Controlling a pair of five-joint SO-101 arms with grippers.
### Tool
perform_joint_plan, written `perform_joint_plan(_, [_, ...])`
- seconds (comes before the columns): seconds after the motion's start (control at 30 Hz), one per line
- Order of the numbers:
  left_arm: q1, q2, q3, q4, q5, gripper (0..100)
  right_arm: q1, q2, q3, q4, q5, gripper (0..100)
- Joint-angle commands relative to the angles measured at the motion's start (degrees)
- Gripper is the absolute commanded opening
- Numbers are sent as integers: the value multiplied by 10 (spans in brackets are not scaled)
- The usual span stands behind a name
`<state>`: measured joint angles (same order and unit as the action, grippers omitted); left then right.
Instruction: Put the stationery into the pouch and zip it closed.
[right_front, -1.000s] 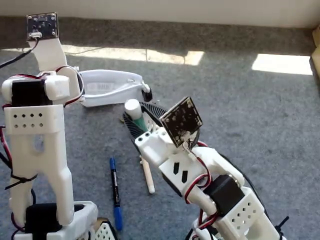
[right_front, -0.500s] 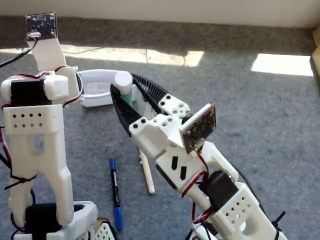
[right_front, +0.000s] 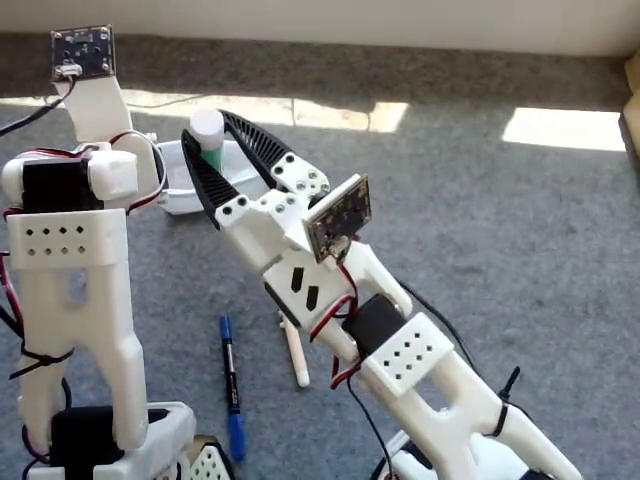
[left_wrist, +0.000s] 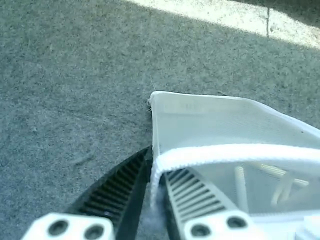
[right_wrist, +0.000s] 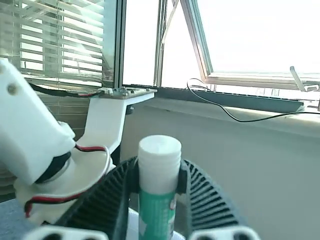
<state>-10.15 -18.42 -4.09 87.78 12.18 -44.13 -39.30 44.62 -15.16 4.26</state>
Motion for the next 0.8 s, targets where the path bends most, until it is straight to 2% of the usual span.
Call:
perform_joint_plan(0.0, [-5,1,-20,1,3,7,17,21,-37,-58,-2,40])
perform_joint_plan(0.13, [-5,1,-20,1,2,7,41,51,-36,-78,-2,40])
perform_joint_plan(0.4, [-6,1,-20,0,2,7,41,60,-36,-73,-2,45])
perform_joint_plan(0.5, [-6,1,-21,1,2,7,40,60,-36,-24,-2,51])
perform_joint_plan(0.6, [-6,1,-23,1,2,7,39,59,-36,29,-2,109])
perform_joint_plan(0.77, [-6,1,-25,-1,2,7,39,58,-36,42,-2,181])
